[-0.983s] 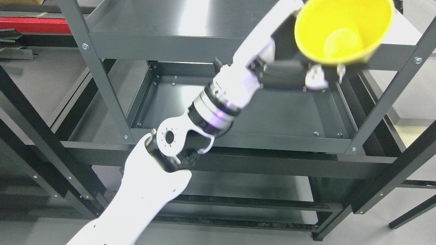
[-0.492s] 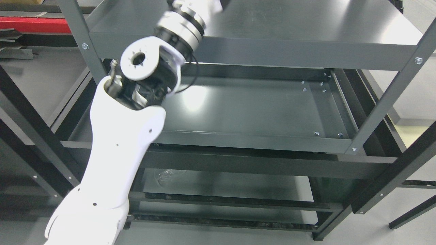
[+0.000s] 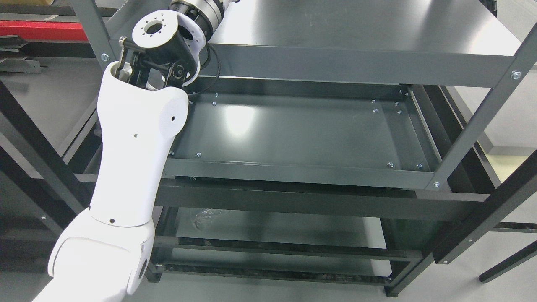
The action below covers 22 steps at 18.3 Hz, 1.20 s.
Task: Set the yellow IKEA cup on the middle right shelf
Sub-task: 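Set the cup down on the upper shelf and open the left hand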
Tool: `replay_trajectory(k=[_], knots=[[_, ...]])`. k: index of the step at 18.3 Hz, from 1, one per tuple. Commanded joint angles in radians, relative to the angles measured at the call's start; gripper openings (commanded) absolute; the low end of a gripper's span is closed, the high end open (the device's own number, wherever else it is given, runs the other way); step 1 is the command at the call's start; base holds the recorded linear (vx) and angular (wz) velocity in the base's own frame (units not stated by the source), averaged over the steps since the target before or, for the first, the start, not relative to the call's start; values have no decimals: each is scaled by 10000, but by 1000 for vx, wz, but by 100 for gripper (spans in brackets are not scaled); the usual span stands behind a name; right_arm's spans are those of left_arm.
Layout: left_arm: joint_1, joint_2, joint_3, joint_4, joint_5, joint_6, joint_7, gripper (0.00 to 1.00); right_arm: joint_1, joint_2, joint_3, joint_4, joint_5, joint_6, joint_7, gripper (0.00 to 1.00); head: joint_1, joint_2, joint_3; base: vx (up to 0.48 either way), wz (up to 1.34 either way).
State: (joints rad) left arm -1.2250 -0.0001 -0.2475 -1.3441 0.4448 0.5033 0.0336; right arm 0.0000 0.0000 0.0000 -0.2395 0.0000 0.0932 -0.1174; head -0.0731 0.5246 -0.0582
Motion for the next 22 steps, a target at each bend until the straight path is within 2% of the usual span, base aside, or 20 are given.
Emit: replay_trajectory(k=[1, 5, 6, 10, 15, 22], knots=[[-129, 175, -591, 1966, 474, 29, -289, 23, 138, -175, 169, 2, -245, 4, 8, 99, 0, 0, 0, 0, 0], [-129, 175, -1145, 1982, 1150, -2, -443, 26, 138, -175, 169, 2, -245, 4, 8, 100, 0, 0, 0, 0, 0], [-129, 175, -1206, 1997, 1166, -2, -474, 32, 138, -175, 169, 2, -245, 4, 8, 99, 0, 0, 0, 0, 0], [-129, 175, -1421, 2043, 953, 14, -1561, 71, 138, -175, 169, 2, -245, 4, 8, 99, 0, 0, 0, 0, 0], [-206, 175, -1437, 1921, 217, 14, -1594, 98, 138, -175, 169, 2, -245, 4, 8, 99, 0, 0, 0, 0, 0], [-619, 175, -548, 818, -244, -2, -1578, 99, 138, -175, 169, 2, -245, 4, 8, 99, 0, 0, 0, 0, 4]])
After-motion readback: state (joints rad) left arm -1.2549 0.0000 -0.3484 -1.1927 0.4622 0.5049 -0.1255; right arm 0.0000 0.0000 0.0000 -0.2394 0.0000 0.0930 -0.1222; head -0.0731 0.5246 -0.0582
